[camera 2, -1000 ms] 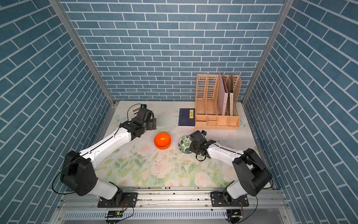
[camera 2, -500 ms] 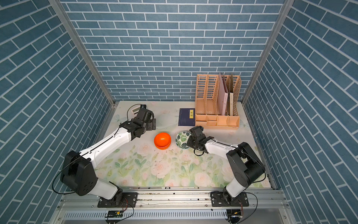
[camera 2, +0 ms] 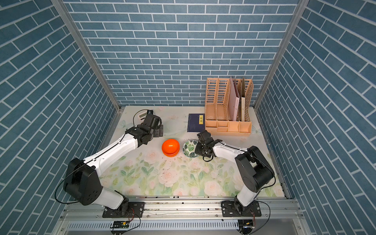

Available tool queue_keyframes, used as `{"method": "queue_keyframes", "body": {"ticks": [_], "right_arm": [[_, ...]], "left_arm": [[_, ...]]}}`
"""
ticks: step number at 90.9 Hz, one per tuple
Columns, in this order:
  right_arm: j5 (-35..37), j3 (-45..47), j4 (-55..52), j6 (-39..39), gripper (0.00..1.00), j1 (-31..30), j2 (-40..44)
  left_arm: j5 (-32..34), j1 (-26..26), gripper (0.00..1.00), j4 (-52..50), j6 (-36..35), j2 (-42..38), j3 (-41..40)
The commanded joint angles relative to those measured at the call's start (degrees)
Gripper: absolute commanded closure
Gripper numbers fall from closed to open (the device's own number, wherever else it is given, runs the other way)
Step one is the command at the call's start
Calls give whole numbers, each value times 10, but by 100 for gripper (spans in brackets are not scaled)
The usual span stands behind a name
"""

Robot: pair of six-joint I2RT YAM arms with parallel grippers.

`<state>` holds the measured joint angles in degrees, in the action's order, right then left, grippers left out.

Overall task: Stack the bowls
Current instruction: Place the bowl at the center of the board.

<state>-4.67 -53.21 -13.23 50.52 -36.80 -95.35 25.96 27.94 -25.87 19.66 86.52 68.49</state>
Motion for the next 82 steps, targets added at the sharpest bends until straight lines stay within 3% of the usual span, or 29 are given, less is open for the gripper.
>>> {"method": "queue_keyframes", "body": {"ticks": [1,82], "right_arm": [[-10,-3,-7,-14,100,0,1],[-28,4,-8,-29,94,27,6]], "left_arm": [[10,-5,2,-7,-2,-10,-1],[7,-9,3,-3,-3,-12,-5]]}}
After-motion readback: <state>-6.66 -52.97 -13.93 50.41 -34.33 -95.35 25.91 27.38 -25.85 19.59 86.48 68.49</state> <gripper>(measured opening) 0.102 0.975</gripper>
